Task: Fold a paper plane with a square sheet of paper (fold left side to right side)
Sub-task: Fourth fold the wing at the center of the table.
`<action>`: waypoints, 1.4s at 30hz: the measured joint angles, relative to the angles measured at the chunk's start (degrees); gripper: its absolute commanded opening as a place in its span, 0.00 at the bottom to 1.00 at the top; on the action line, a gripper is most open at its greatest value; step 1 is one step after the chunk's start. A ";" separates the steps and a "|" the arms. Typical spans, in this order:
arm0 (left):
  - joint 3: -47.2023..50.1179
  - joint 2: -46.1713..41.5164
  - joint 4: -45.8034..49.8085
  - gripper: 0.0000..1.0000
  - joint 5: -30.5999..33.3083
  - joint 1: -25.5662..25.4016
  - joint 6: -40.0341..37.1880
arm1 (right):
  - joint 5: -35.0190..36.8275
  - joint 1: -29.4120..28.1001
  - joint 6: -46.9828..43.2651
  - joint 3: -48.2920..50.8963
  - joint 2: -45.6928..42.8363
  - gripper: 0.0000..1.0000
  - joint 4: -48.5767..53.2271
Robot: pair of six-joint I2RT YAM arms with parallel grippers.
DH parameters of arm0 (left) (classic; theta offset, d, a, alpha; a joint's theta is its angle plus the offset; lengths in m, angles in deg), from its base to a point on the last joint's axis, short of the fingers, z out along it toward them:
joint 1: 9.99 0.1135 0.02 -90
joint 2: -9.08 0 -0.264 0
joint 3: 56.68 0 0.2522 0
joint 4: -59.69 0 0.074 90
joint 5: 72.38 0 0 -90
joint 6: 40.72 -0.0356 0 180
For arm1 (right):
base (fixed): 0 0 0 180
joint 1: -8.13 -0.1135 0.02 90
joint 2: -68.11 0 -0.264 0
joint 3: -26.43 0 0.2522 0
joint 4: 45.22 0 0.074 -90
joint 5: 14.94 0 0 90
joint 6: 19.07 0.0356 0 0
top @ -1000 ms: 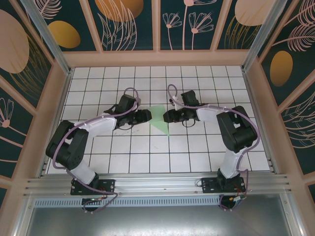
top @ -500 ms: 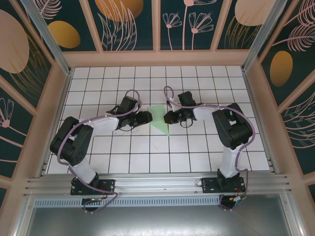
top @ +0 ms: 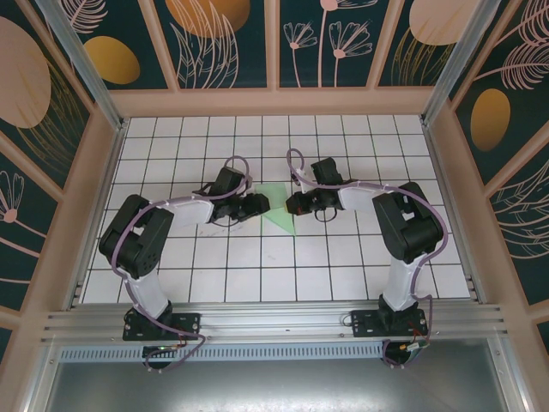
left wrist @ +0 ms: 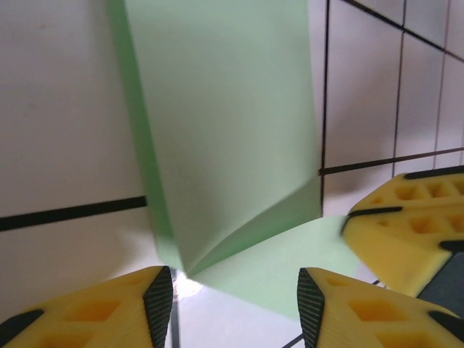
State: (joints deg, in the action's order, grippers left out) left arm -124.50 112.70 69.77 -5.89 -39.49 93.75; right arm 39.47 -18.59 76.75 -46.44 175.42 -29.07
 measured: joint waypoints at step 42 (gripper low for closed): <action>-3.37 1.77 -4.24 0.32 -1.97 -0.94 5.60 | 26.60 -15.98 0.90 14.19 -15.04 0.51 -6.56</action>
State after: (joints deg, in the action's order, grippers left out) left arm -127.87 114.47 65.53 -7.85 -40.43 99.35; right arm 66.07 -34.57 77.65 -32.26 160.38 -35.63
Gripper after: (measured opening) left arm 0.321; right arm 0.512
